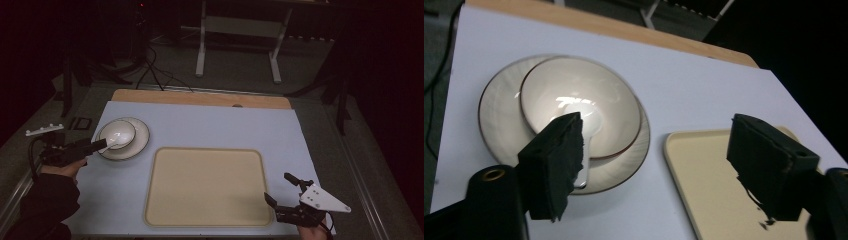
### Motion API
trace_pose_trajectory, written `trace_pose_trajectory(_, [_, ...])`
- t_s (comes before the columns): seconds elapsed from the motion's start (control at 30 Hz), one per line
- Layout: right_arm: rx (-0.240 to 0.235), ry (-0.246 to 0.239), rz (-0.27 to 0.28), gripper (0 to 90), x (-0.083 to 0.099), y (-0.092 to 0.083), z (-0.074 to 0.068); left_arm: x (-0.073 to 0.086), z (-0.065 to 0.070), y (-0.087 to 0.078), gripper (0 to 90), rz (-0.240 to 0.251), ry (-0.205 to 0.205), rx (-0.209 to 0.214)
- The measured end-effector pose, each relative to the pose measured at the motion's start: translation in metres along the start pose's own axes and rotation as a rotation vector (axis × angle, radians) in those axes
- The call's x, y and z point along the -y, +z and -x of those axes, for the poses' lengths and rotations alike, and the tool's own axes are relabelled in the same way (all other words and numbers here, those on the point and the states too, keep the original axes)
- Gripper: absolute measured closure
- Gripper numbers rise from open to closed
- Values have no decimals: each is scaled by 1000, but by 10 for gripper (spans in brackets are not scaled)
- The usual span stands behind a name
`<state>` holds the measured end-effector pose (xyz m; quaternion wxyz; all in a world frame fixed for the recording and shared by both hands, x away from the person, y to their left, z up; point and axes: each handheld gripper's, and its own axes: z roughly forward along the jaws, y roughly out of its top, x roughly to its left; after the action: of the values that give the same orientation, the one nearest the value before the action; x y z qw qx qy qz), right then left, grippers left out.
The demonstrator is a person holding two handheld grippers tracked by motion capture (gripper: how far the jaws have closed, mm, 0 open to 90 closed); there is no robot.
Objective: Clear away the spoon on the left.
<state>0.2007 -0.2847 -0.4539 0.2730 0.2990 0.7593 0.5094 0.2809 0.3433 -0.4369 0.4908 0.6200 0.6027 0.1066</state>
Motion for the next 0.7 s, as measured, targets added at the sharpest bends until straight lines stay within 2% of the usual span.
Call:
trace_pose_trajectory(0.03, [1,-1,0,131,0,0,0,1,-4,2,233,-12,-20,0])
trace_pose_trajectory(0.1, [0,-2,-2,132,0,0,0,3,-12,5,298,-25,-51,6])
trace_pose_trajectory(0.23, [0,-1,-3,131,0,1,0,7,-26,15,308,-61,-118,16])
trace_pose_trajectory(0.3, [1,-3,-5,132,0,1,0,8,-30,19,308,-82,-133,-6])
trace_pose_trajectory(0.4, [1,-1,-4,131,0,1,0,10,-38,25,308,-94,-177,-14])
trace_pose_trajectory(0.53, [1,-1,-6,132,0,1,0,13,-47,29,322,-110,-234,0])
trace_pose_trajectory(0.63, [1,0,-8,132,0,1,0,15,-54,33,341,-113,-281,32])
trace_pose_trajectory(0.7, [1,1,-8,132,0,1,0,16,-57,35,375,-106,-295,48])
